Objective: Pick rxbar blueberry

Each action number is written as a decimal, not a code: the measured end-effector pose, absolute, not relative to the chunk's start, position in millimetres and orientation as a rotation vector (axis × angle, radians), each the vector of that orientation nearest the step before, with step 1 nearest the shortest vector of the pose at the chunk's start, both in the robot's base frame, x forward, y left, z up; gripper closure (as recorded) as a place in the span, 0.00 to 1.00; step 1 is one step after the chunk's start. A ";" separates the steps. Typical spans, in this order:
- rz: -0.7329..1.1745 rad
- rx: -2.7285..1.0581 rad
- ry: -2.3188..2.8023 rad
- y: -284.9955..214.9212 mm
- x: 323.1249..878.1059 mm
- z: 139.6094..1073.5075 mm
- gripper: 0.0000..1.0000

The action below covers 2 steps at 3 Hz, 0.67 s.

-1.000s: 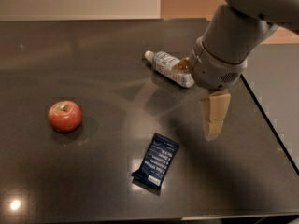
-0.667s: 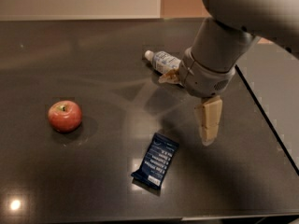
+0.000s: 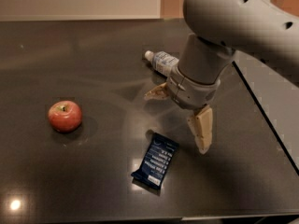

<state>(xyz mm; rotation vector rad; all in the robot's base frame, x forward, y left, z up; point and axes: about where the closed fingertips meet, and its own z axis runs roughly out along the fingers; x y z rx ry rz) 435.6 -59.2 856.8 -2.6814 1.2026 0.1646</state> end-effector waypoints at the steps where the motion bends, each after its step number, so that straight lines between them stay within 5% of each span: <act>1: 0.218 -2.760 1.105 -49.1 428.5 845.0 0.00; 2: 0.240 -2.808 1.043 -40.0 421.3 838.1 0.00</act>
Offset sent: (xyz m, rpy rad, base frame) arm -0.0250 0.0291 -0.0284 -0.0603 0.0874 0.2090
